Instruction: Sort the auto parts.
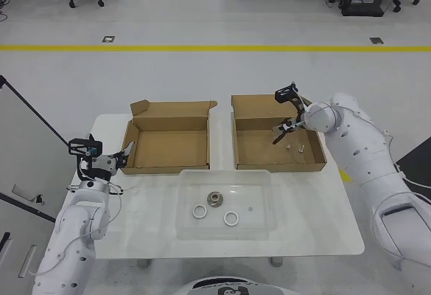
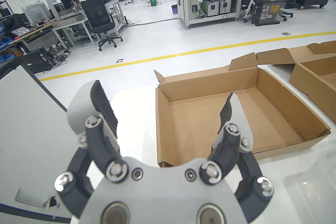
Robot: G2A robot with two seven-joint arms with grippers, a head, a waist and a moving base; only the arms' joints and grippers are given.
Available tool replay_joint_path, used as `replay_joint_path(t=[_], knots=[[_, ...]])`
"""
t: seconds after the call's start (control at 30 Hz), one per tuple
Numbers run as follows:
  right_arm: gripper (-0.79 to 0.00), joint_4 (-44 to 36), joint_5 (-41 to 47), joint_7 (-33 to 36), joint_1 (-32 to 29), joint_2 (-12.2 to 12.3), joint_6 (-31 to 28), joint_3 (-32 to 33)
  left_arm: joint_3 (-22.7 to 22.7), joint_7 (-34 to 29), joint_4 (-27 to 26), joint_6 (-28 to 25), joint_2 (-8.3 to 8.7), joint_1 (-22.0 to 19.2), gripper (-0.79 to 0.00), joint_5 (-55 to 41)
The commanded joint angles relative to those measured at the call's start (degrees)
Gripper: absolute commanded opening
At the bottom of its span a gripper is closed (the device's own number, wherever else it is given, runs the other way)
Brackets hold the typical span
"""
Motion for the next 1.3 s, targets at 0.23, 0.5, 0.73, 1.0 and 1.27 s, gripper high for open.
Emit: replay_joint_path(t=[0.23, 0.5, 0.73, 1.0, 1.27], knots=[[0.000, -25.93, 6.08, 12.66, -10.85, 3.98, -3.57, 11.22, 0.00, 0.00, 0.00, 0.00, 0.00, 0.00, 0.000, 0.00], [0.000, -38.55, 13.86, 20.08, -15.87, 5.15, -5.69, 13.16, 0.00, 0.00, 0.00, 0.00, 0.00, 0.00, 0.000, 0.00], [0.000, -44.85, 17.10, 24.29, -18.23, 5.74, -6.21, 11.69, 0.00, 0.00, 0.00, 0.00, 0.00, 0.00, 0.000, 0.00], [0.000, -45.31, 16.70, 24.18, -18.47, 5.86, -6.32, 11.65, 0.00, 0.00, 0.00, 0.00, 0.00, 0.00, 0.000, 0.00], [0.000, -46.82, 13.15, 24.33, -18.45, 5.98, -6.18, 9.24, 0.00, 0.00, 0.00, 0.00, 0.00, 0.00, 0.000, 0.00]])
